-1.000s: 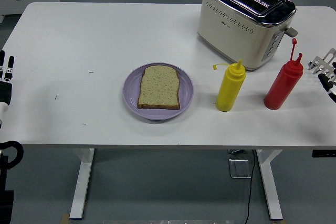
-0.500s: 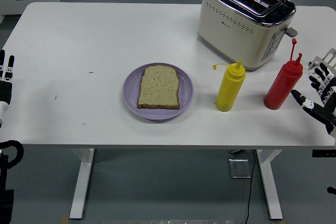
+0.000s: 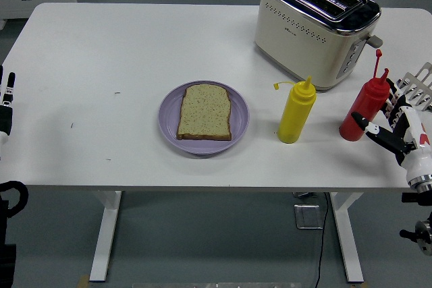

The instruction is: Pick up the cup,pour liquid into bread,place the cup on the desk

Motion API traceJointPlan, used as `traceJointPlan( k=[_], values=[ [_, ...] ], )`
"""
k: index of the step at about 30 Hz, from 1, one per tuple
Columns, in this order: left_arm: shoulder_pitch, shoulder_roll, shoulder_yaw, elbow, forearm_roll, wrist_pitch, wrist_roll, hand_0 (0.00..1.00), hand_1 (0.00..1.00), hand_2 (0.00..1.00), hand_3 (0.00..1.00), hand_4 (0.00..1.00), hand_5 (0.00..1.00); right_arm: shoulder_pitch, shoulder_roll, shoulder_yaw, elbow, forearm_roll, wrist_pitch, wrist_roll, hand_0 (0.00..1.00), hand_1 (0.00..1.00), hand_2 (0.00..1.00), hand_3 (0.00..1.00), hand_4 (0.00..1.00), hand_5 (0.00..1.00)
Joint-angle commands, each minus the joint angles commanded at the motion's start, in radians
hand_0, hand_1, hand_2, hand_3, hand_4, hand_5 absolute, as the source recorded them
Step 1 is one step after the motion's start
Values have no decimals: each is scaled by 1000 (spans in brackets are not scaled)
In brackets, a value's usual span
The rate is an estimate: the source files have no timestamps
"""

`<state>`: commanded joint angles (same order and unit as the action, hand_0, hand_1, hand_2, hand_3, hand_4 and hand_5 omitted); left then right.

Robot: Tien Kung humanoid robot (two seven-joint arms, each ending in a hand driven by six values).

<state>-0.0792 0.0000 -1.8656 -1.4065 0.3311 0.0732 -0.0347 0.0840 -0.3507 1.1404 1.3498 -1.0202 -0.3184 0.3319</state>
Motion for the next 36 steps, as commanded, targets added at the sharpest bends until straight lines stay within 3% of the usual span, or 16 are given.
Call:
traceJointPlan(
  k=[10, 13, 14, 19, 20, 25, 26, 31, 32, 36],
  values=[
    [4, 0, -1, 0, 1, 0, -1, 790, 756, 749, 686, 566, 998, 86, 21, -56, -76, 35, -10, 24, 956, 904, 963, 998, 914, 258],
    [5, 0, -2, 0, 1, 0, -1, 790, 756, 749, 686, 566, 998, 104, 33, -65, -95, 64, -24, 41, 956, 904, 963, 998, 914, 258],
    [5, 0, -2, 0, 1, 0, -1, 790, 756, 749, 685, 564, 998, 107, 36, -67, -99, 68, -26, 44, 896, 839, 882, 998, 895, 214],
    [7, 0, 0, 1, 1, 0, -1, 790, 756, 749, 685, 564, 998, 130, 62, -79, -131, 138, -67, 77, 896, 839, 882, 998, 895, 214],
    [8, 0, 0, 1, 1, 0, -1, 790, 757, 749, 685, 563, 998, 136, 69, -82, -139, 149, -72, 80, 828, 729, 718, 878, 866, 149],
    [11, 0, 3, 2, 1, 1, -1, 790, 757, 749, 685, 563, 998, 157, 98, -91, -170, 180, -82, 84, 828, 729, 718, 878, 866, 149],
    [11, 0, 3, 2, 1, 1, -1, 791, 756, 749, 686, 562, 998, 160, 102, -92, -175, 182, -82, 82, 684, 552, 514, 671, 866, 150],
    [14, 0, 4, 2, 1, 1, 0, 791, 756, 749, 686, 562, 998, 172, 123, -112, -194, 216, -112, 96, 684, 552, 514, 671, 866, 150],
    [15, 0, 4, 2, 1, 1, 0, 790, 757, 749, 685, 563, 998, 174, 126, -117, -197, 225, -122, 101, 469, 375, 378, 504, 865, 151],
    [16, 0, 4, 3, 1, 2, 0, 790, 757, 749, 685, 563, 998, 183, 135, -131, -206, 240, -151, 109, 469, 375, 378, 504, 865, 151]
  ],
)
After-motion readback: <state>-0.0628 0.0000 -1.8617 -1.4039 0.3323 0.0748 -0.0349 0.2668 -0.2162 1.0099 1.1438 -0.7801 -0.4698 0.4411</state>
